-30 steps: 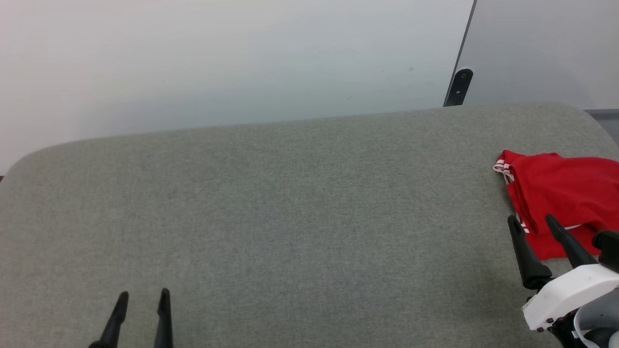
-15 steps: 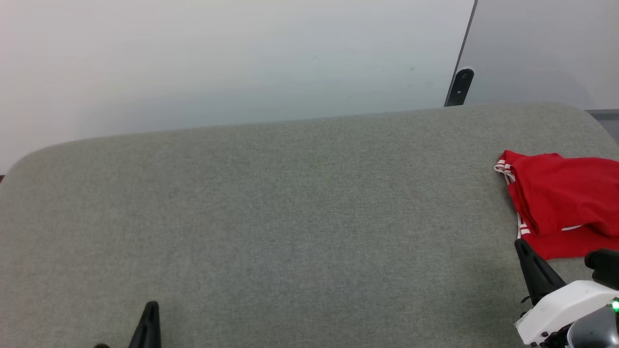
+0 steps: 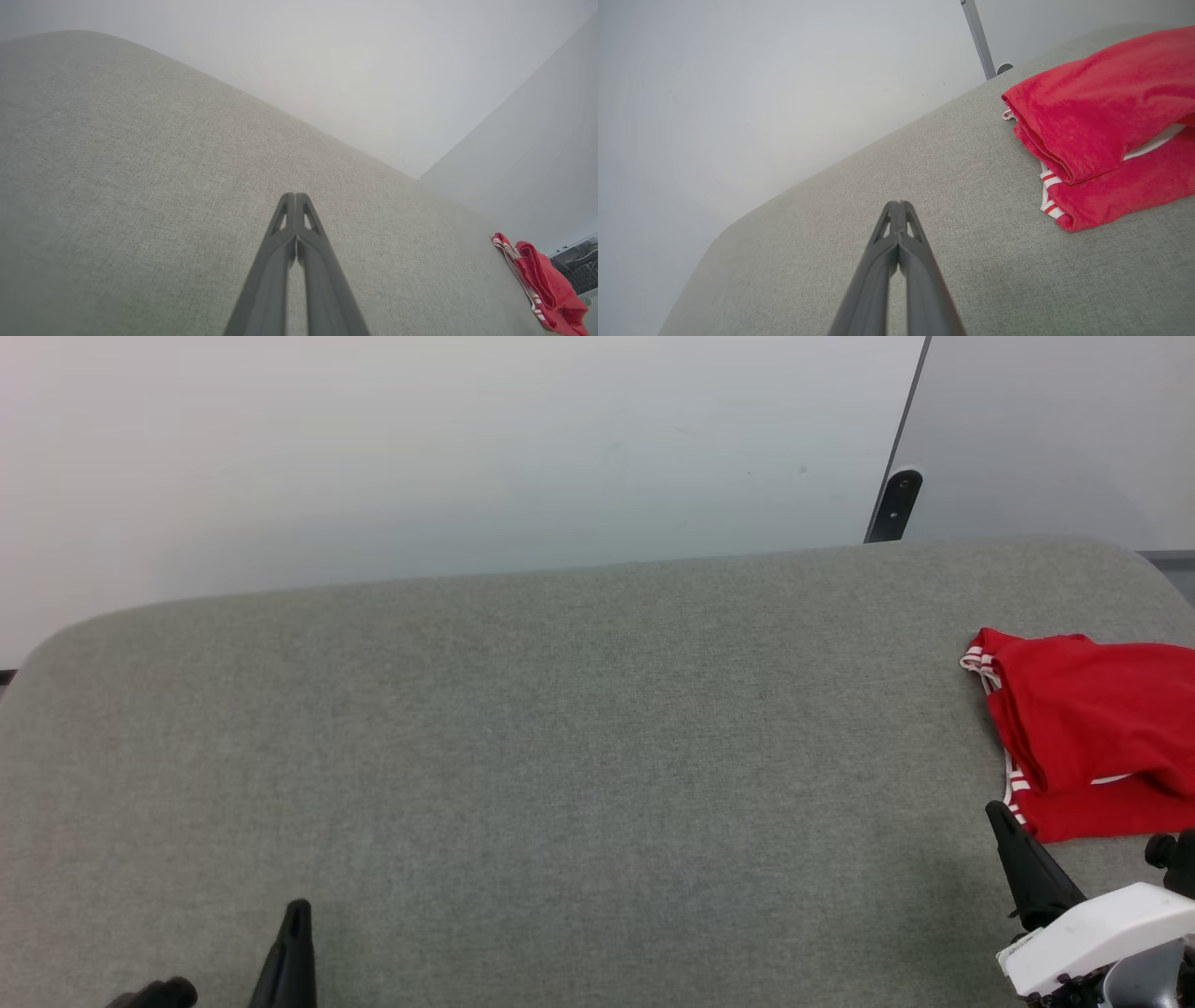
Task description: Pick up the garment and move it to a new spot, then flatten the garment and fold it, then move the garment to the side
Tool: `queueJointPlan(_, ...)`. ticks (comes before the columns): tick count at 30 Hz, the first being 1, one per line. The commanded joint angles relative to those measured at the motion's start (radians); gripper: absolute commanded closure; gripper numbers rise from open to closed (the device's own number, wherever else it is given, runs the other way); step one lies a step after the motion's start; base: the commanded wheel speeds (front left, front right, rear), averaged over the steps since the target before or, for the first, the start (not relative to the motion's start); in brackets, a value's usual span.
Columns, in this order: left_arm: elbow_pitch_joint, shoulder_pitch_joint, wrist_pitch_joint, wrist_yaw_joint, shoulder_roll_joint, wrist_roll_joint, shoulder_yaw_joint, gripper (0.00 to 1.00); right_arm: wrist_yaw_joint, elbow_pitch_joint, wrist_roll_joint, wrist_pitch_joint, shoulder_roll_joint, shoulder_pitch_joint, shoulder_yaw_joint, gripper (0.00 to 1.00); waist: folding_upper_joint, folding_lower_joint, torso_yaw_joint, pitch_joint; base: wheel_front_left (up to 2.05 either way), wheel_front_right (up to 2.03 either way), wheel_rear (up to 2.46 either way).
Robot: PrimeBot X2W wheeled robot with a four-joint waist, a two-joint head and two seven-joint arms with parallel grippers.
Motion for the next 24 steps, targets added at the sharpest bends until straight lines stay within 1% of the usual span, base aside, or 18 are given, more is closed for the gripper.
queueJointPlan(1, -0.008, -0.023, 0.003, -0.006, 0.004, -0.027, 0.006, 1.0, 0.0, -0.009, 0.026, -0.008, -0.001, -0.031, -0.007, 1.0, -0.0001, 0.0, 0.001, 0.0, 0.0, 0.0, 0.0)
queueJointPlan(24, 0.059, -0.102, 0.076, -0.028, -0.015, -0.331, 0.017, 1.0, 0.0, 0.054, 0.309, -0.034, 0.021, -0.045, -0.022, 1.0, -0.0001, 0.0, 0.015, 0.0, 0.0, 0.0, 0.0)
